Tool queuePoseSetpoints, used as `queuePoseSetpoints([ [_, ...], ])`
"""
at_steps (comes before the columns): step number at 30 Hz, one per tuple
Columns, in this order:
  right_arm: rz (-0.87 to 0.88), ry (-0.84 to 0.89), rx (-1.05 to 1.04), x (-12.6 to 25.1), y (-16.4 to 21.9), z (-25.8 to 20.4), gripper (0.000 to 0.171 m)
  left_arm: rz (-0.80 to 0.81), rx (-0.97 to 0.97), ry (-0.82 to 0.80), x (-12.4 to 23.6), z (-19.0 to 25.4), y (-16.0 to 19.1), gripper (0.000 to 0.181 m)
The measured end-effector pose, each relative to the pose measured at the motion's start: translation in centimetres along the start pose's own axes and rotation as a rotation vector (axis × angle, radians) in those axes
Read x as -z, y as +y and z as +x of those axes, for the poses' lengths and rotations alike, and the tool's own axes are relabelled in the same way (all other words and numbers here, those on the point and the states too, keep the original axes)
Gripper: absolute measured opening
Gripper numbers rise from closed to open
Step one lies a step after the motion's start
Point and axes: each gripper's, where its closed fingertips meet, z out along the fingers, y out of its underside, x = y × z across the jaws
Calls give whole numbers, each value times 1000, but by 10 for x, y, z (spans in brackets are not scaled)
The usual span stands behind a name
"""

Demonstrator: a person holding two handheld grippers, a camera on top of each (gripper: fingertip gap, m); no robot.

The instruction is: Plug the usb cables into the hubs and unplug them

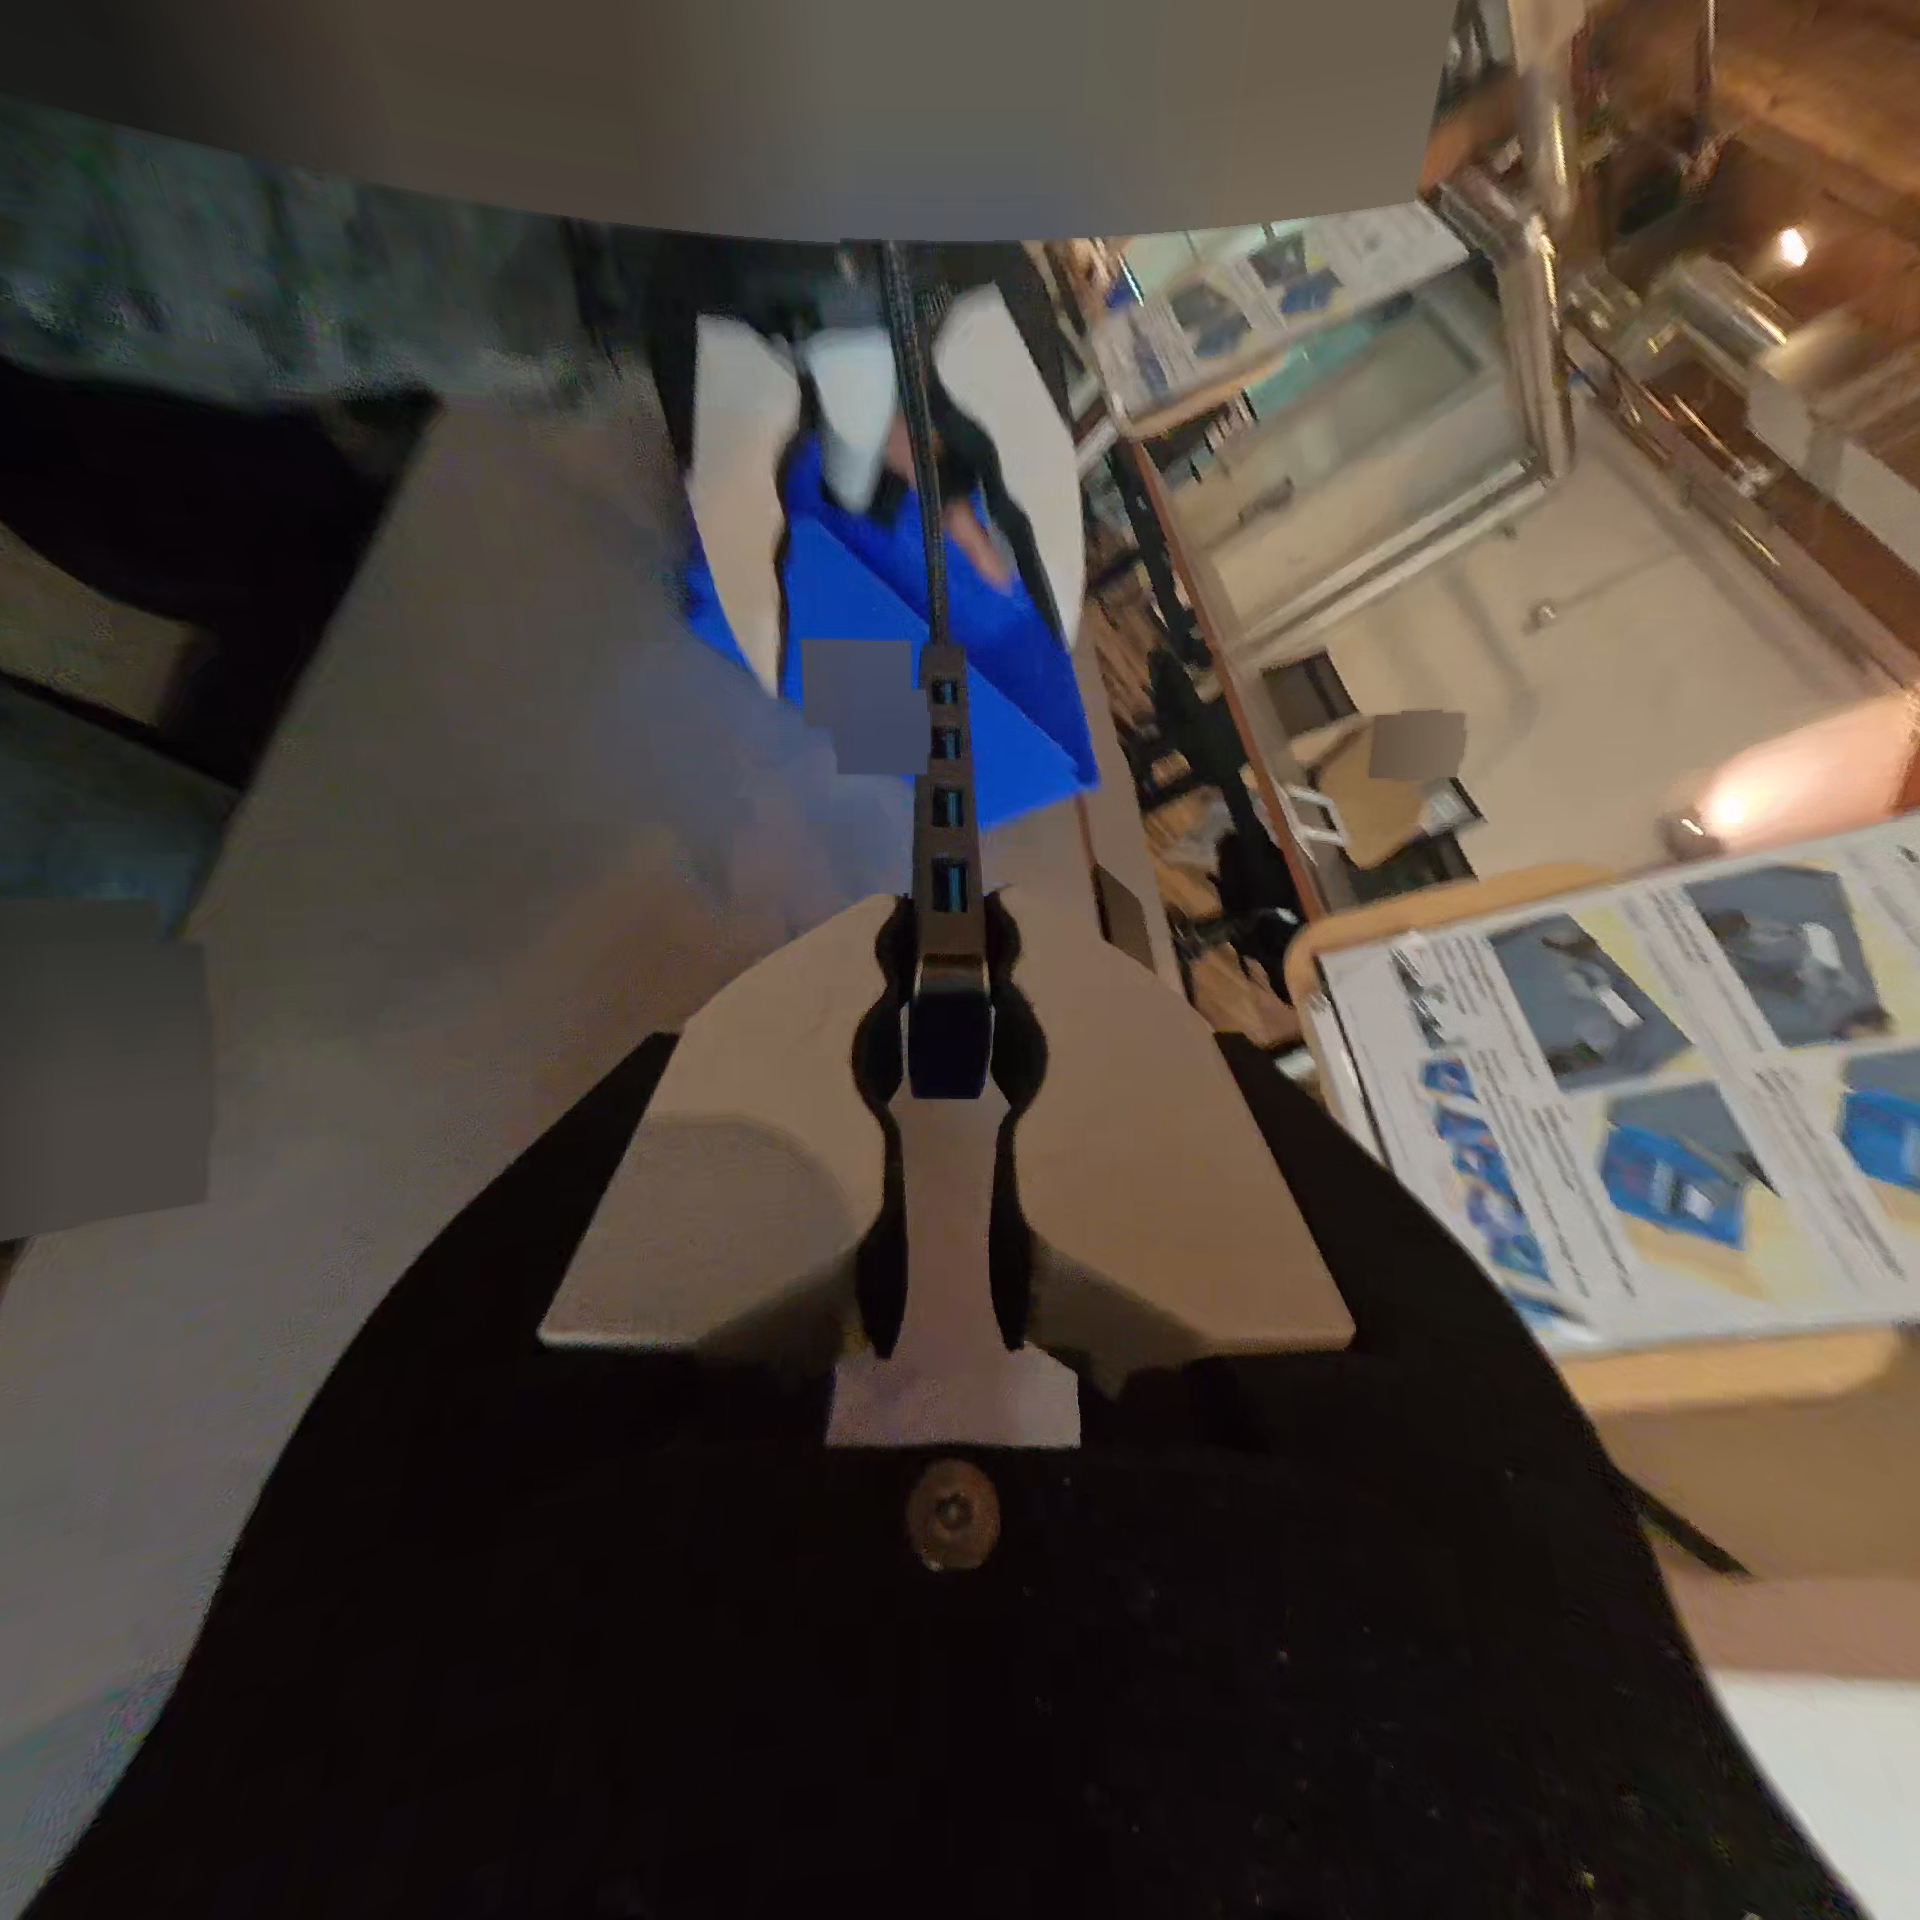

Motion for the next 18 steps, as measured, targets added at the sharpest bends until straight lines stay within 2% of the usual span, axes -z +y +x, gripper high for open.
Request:
queuePoseSetpoints([
  [2,-104,68,30,10,15,12,11,-72,-5,-58,24,-14,13,79],
  [4,-221,121,61,18,31,21,11,-31,49,-144,55,-33,8,79],
  [7,-360,151,109,22,47,25,12,100,65,-242,92,-49,-27,76],
  [9,-394,141,123,15,48,22,12,91,-1,-261,95,-46,-51,75],
  [11,-388,118,118,3,45,16,11,51,-95,-223,77,-31,-69,75],
  [14,-377,98,126,-11,36,8,11,50,-160,-122,26,-2,-90,76],
  [16,-351,85,149,-18,26,3,11,-15,-207,-132,-10,7,-85,78],
  [18,-276,61,155,-22,10,-5,11,-125,-259,-155,-35,8,-62,80],
])
